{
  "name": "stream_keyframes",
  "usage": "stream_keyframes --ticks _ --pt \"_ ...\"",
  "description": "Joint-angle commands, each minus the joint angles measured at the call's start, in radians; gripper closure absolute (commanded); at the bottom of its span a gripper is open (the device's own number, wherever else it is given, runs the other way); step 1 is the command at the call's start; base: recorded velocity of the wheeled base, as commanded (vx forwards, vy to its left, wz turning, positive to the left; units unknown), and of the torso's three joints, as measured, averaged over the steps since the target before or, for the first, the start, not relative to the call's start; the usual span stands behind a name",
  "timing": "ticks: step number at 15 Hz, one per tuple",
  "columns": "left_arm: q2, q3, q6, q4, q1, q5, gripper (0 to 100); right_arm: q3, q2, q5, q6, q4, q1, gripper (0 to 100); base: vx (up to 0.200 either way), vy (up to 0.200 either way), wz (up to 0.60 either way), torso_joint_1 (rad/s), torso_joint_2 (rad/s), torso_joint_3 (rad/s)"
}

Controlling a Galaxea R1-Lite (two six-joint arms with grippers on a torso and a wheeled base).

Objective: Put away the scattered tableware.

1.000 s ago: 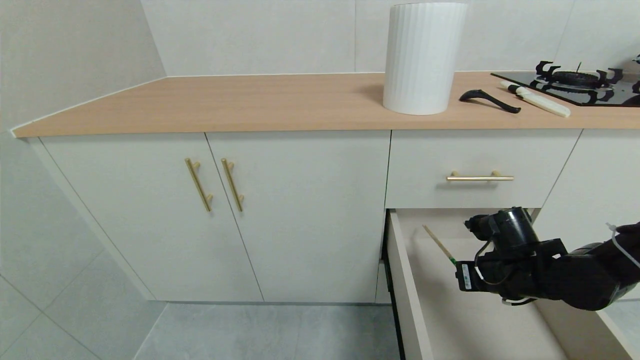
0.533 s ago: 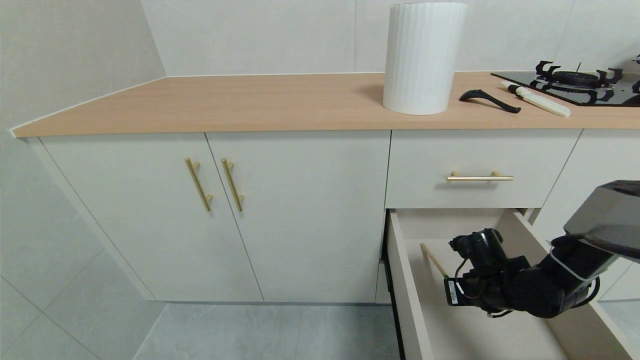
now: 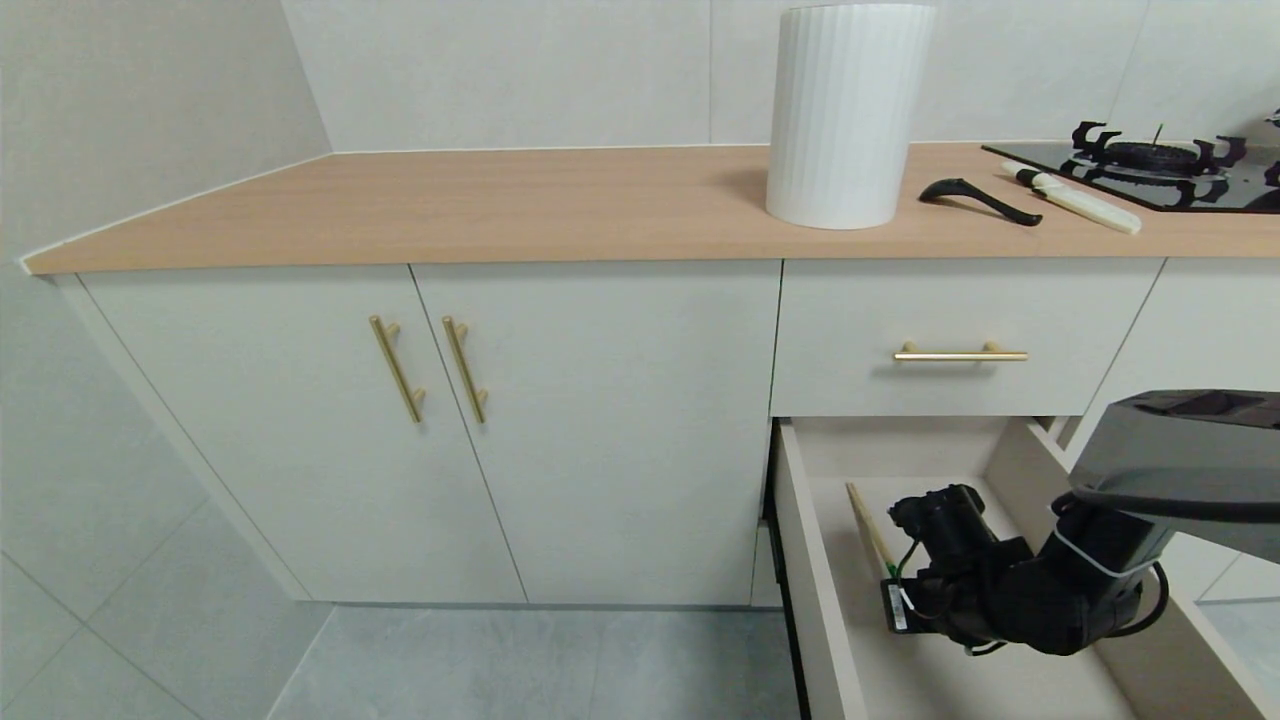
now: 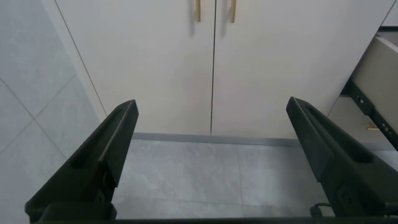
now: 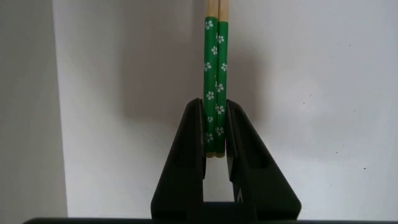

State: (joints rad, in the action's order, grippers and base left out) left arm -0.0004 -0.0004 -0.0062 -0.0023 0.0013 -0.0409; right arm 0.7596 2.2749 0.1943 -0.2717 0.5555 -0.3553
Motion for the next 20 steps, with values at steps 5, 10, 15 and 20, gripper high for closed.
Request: stream_keyframes --ticks 5,10,15,20 --pt "0.000 0.000 0.000 -0.001 0.000 -0.001 0 0.000 0.005 -0.001 -0.001 0.000 -0.001 0 0.000 0.000 0.00 0.000 0.00 0.000" --pt "0.000 0.000 0.000 -0.001 0.000 -0.001 0 -0.020 -0.072 -0.007 -0.004 -0.002 0.001 0 0.000 0.000 0.00 0.000 0.00 0.000" --pt "0.000 0.000 0.000 -0.001 0.000 -0.001 0 -0.028 -0.373 -0.016 -0.003 -0.111 0.050 0 0.000 0.000 0.00 0.000 0.00 0.000" --pt "0.000 0.000 0.000 -0.001 0.000 -0.001 0 0.127 -0.732 -0.207 0.091 -0.580 0.251 0 0.000 0.000 0.00 0.000 0.00 0.000"
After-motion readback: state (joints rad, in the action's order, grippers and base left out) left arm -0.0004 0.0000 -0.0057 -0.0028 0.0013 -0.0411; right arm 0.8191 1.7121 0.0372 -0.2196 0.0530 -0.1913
